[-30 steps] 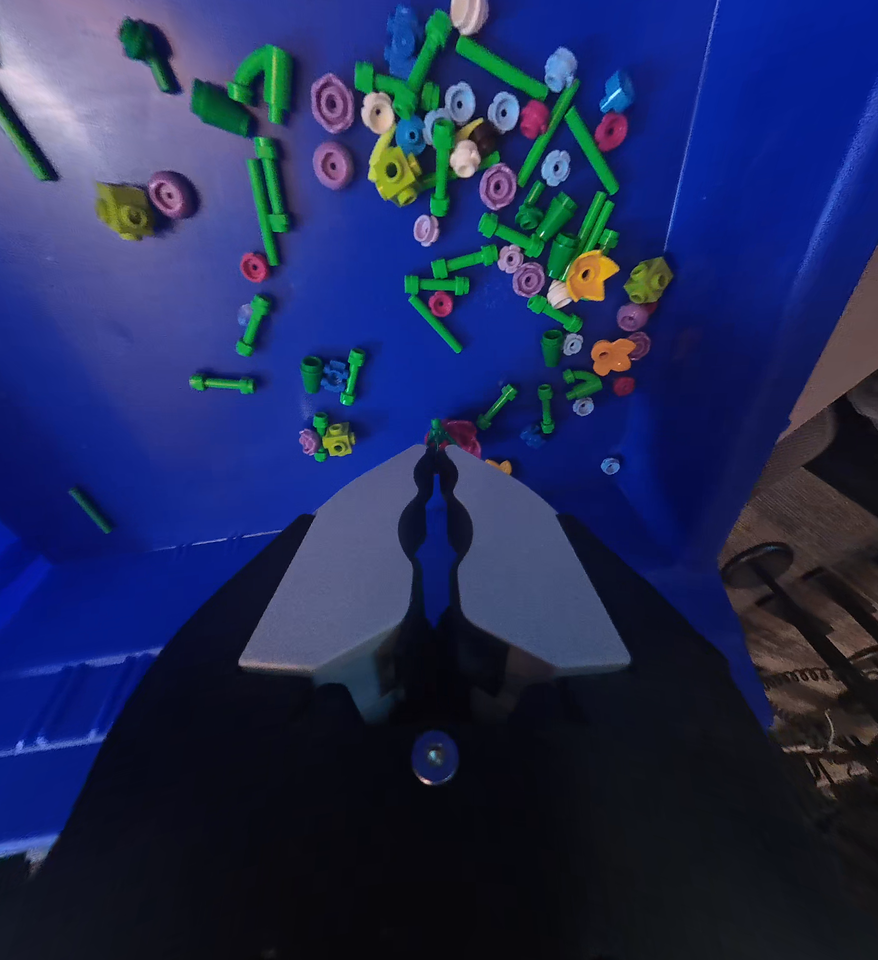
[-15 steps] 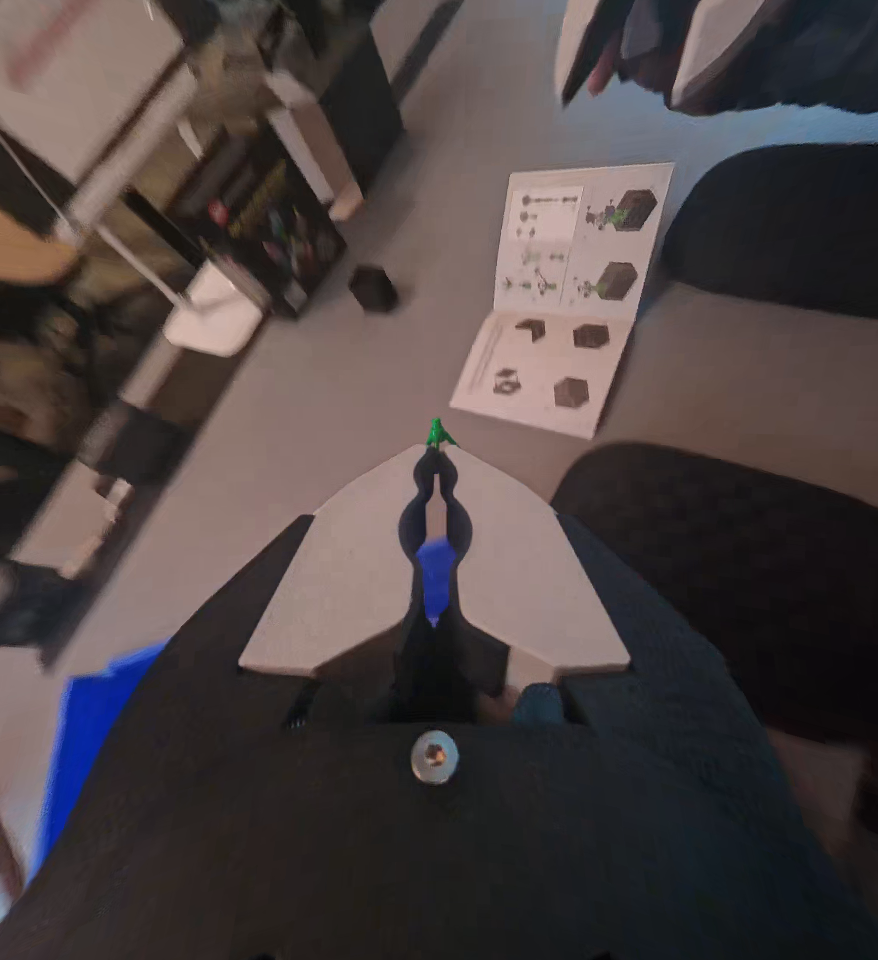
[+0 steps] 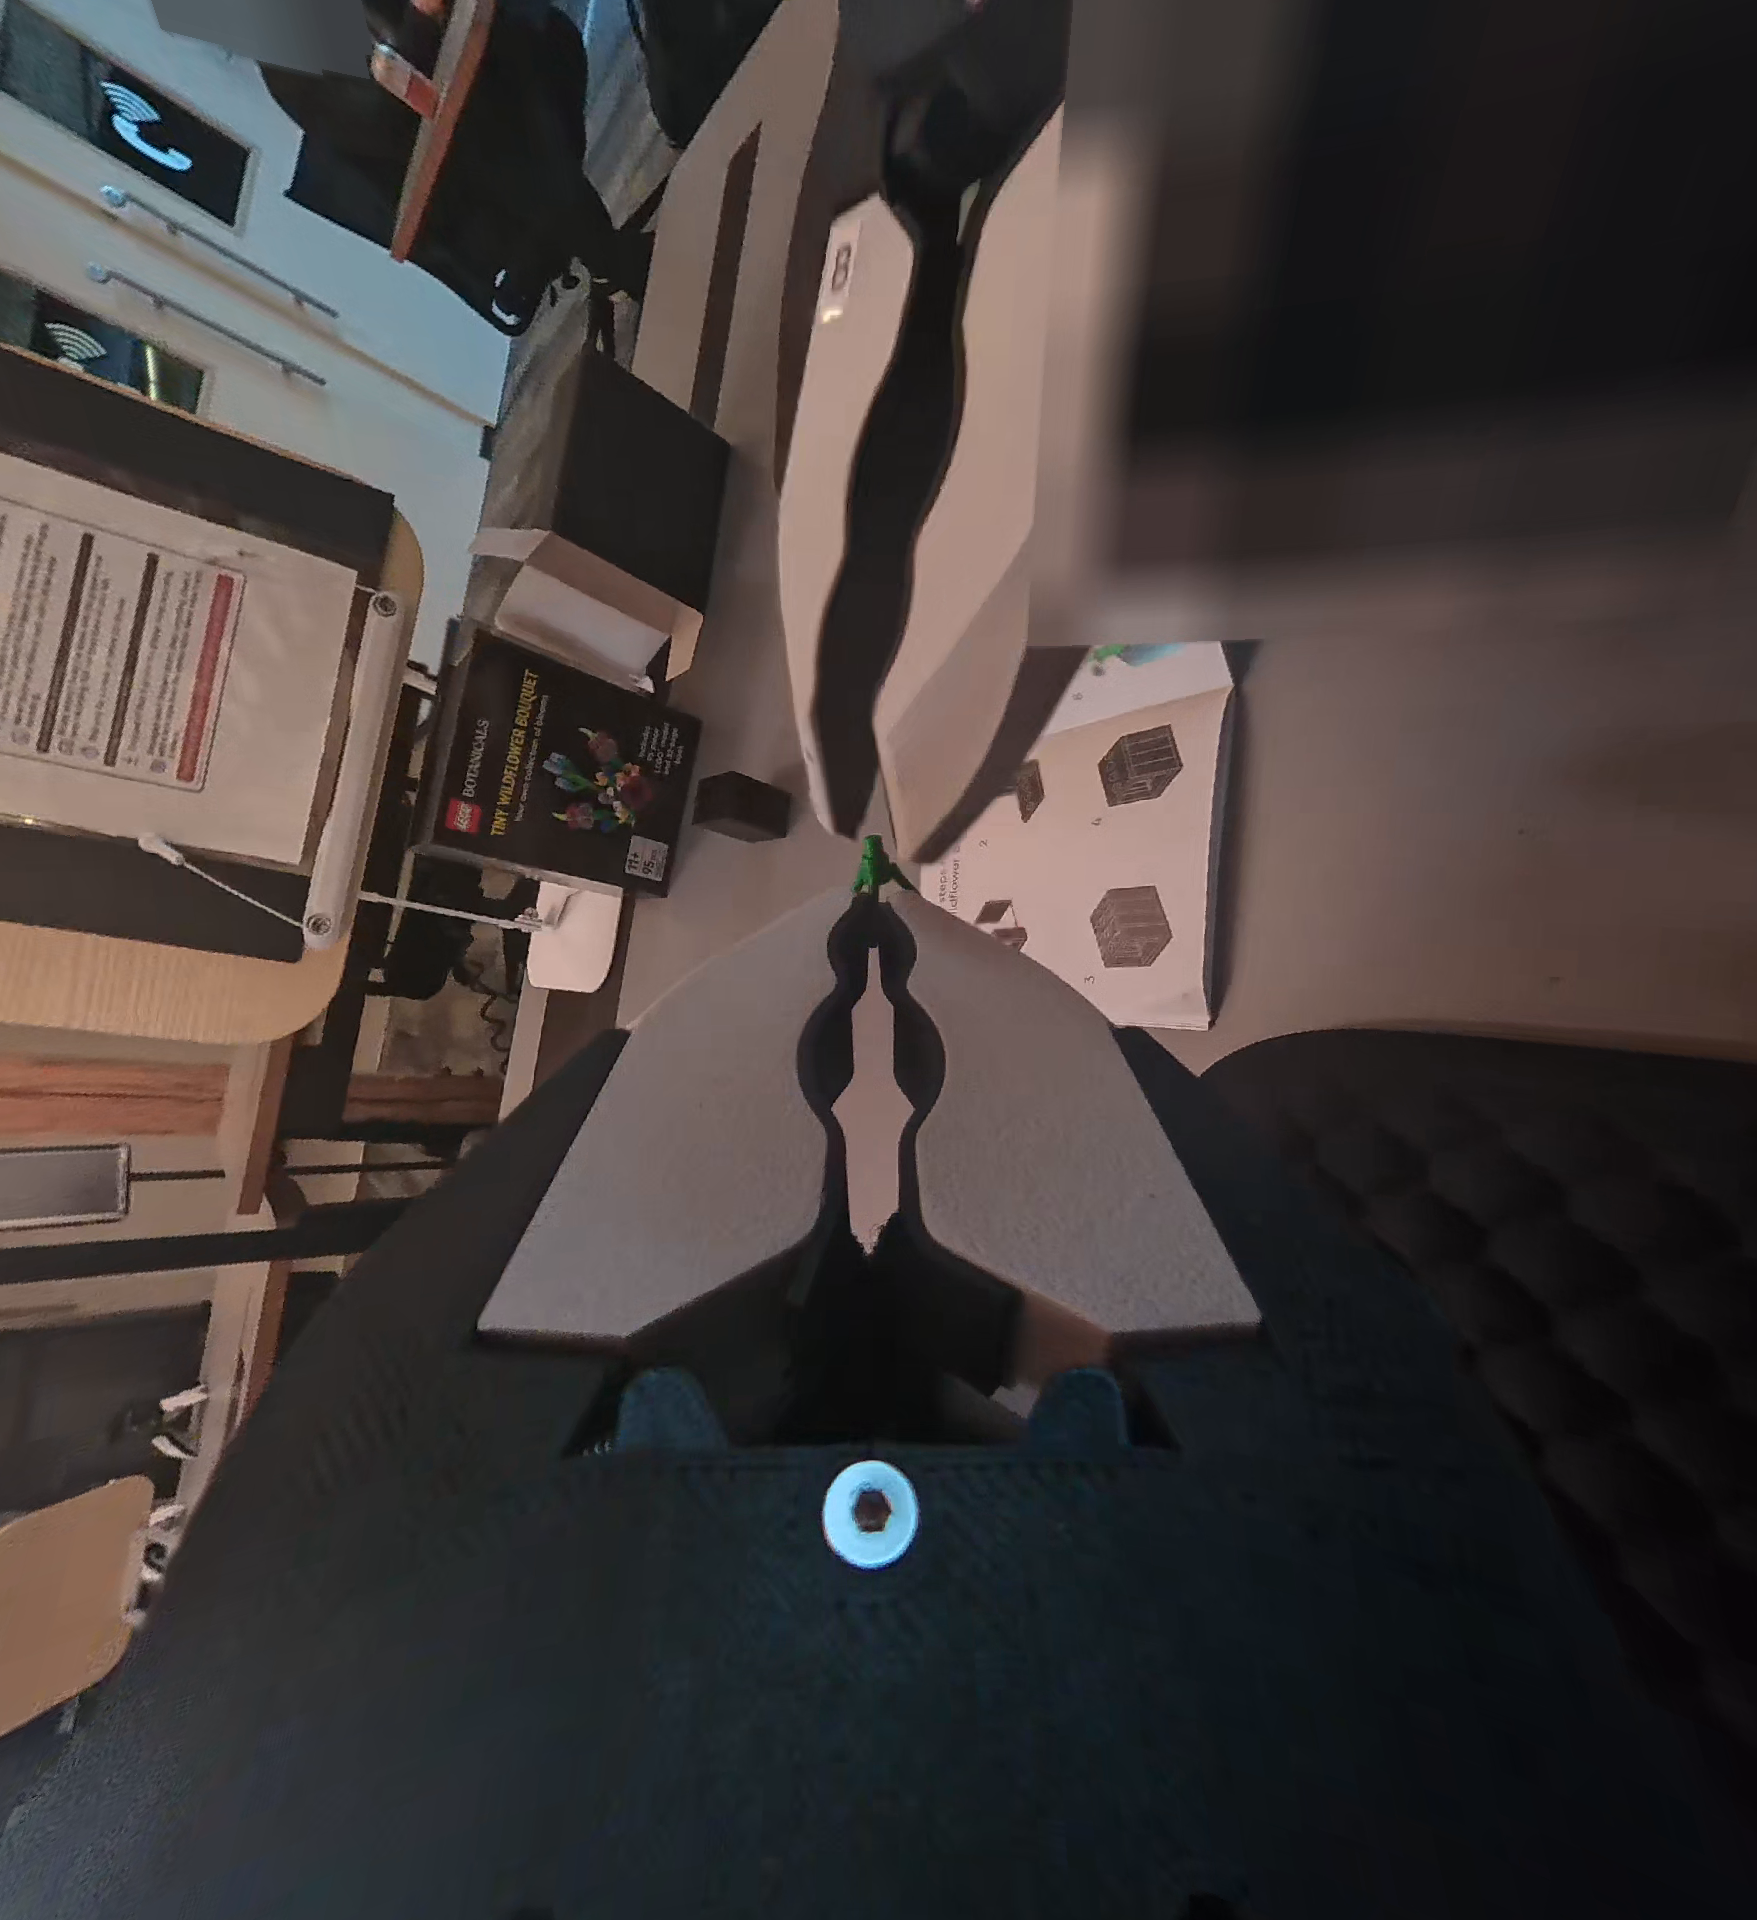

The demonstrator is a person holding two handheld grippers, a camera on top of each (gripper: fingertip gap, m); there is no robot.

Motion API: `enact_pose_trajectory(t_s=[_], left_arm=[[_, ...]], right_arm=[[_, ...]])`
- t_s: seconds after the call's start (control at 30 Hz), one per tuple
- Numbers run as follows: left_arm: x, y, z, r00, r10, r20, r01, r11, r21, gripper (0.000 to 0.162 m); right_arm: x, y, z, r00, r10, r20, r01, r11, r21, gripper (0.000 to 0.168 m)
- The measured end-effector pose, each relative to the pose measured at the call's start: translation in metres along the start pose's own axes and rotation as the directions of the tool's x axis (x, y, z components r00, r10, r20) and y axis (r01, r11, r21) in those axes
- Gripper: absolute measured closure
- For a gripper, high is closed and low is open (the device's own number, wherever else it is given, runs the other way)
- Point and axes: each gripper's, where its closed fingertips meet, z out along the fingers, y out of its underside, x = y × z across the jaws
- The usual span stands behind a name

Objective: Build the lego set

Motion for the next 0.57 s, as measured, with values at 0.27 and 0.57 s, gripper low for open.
enact_pose_trajectory(t_s=[0.27,0.57], left_arm=[[0.003,-0.003,0.001,1.000,0.014,-0.024,-0.013,1.000,0.015,0.160],[-0.028,-0.021,-0.018,0.932,-0.360,0.053,0.330,0.898,0.291,0.139]], right_arm=[[0.004,0.007,0.003,0.999,-0.030,-0.019,0.029,0.999,-0.035,0.163],[0.015,-0.020,-0.011,0.930,0.351,0.104,-0.366,0.907,0.208,0.165]])
